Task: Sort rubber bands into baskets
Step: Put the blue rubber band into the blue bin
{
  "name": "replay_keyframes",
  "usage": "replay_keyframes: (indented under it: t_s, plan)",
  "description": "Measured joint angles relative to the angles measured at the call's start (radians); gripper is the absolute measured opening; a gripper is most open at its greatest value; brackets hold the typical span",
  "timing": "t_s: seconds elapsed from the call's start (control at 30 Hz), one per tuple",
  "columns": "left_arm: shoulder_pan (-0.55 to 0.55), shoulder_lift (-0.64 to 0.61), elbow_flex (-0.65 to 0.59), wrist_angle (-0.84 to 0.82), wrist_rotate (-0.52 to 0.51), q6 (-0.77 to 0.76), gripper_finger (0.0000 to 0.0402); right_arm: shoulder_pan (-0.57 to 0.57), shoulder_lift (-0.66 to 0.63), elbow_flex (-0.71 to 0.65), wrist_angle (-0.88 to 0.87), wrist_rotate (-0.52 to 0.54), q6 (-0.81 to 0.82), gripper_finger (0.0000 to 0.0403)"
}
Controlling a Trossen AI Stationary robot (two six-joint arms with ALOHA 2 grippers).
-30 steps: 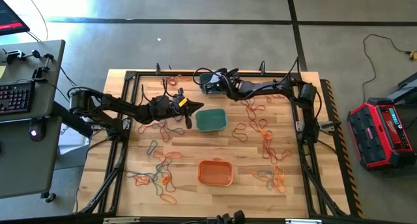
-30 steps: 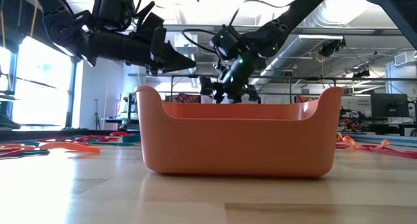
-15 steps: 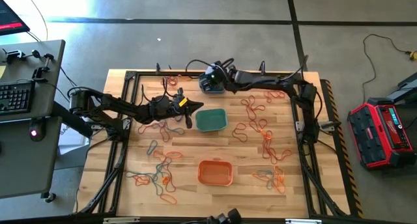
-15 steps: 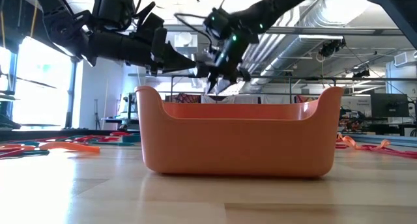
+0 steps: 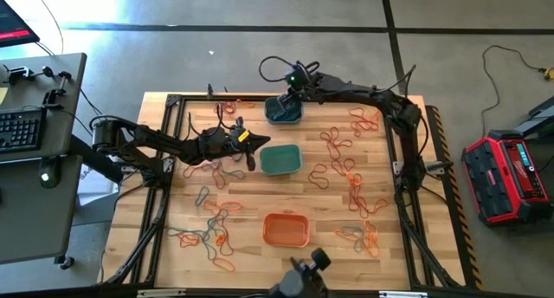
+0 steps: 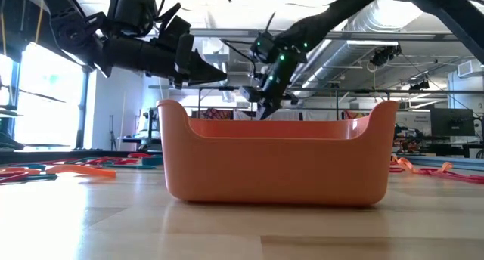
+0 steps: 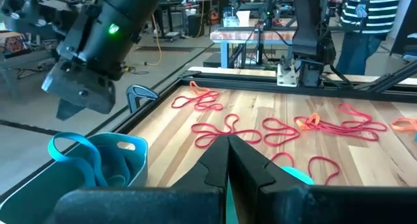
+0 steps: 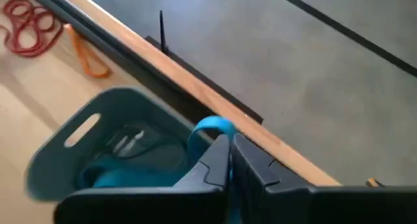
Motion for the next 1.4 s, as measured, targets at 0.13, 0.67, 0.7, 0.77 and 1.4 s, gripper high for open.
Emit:
replay_keyframes:
  t_s: [0.13,0.67,0.7,0.77,1.4]
  plan:
    - [0.000,0.000,0.000,-0.009,-0.001,0.000,0.0000,-0.046,0.042,0.000,0.055,-0.092,-0.026,0.0007]
    - [0.000,0.000,0.000,-0.020,-0.005,-0.001,0.0000,-0.025,0.060,-0.001,-0.063,-0.179,-0.067,0.0000]
    - [0.000,0.000,0.000,-0.020,-0.005,-0.001,0.0000,-0.024,0.060,-0.001,-0.068,-0.179,-0.066,0.0000]
    - [0.000,0.000,0.000,-0.021,-0.005,-0.001,0.0000,-0.023,0.062,-0.001,-0.081,-0.179,-0.064,0.0000]
    - [0.000,0.000,0.000,-0.020,-0.008,-0.008,0.0000,0.003,0.126,0.010,-0.161,-0.217,-0.102,0.0000]
